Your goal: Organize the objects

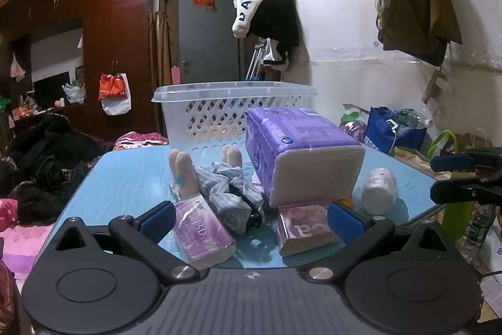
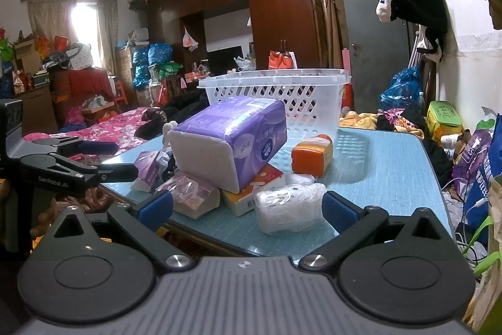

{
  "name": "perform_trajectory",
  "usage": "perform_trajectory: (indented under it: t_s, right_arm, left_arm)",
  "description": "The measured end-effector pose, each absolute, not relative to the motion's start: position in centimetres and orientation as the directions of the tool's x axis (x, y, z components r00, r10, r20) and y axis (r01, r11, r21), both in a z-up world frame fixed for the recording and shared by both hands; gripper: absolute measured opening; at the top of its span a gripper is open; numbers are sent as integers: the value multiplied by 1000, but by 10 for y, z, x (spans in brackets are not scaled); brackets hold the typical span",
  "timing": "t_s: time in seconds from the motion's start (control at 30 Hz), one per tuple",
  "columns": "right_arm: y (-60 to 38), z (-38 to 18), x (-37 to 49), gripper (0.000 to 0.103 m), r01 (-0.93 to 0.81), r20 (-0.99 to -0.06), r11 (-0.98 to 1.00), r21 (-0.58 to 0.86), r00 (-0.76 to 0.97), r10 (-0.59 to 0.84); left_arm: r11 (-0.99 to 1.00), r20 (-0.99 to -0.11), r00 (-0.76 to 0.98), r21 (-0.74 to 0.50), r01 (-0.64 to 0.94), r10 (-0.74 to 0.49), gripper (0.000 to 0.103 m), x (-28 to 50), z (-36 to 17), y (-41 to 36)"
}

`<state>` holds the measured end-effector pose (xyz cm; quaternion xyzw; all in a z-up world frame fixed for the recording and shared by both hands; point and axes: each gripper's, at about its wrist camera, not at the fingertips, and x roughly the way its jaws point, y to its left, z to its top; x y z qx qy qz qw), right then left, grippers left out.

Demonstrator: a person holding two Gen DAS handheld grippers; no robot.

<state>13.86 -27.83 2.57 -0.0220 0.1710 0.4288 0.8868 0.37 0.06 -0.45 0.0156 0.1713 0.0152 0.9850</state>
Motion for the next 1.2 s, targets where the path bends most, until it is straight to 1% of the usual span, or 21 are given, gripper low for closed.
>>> perform_trajectory:
  t_s: [1.2]
  right_arm:
    - [-278,24,139,103,-770,-331,629,108,569,753]
  left_arm:
    - [998,-323,945,47,-29,42,103,3,-3,0]
